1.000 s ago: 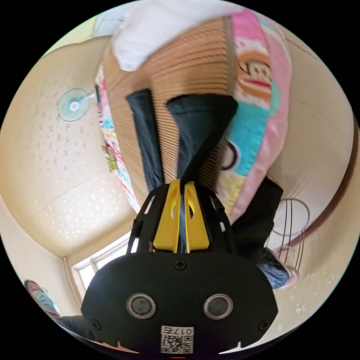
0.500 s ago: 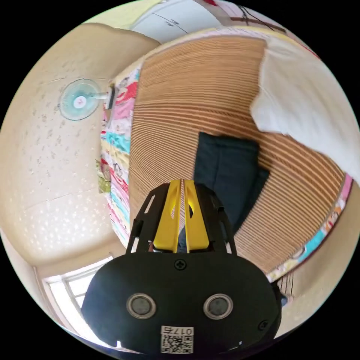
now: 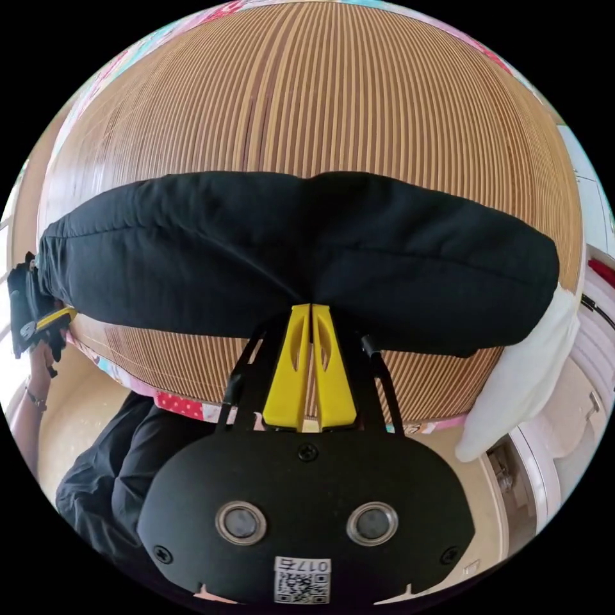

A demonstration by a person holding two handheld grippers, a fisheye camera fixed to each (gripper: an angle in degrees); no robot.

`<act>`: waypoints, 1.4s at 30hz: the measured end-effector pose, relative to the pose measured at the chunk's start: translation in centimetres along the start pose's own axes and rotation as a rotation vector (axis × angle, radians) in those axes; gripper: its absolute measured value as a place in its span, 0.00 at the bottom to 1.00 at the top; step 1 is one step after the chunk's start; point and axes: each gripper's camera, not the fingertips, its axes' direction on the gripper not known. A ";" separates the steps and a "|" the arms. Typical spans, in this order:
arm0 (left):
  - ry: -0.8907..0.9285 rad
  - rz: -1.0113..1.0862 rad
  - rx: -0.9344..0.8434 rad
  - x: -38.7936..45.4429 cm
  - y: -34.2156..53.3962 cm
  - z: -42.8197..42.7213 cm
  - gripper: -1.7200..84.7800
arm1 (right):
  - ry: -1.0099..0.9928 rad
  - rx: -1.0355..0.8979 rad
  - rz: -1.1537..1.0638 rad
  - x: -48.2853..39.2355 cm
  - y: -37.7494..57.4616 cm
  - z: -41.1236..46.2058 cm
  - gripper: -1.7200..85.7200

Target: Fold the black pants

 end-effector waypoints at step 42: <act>0.186 0.740 0.218 20.3 4.6 -3.9 0.12 | -0.912 0.215 0.565 6.9 14.9 4.4 0.02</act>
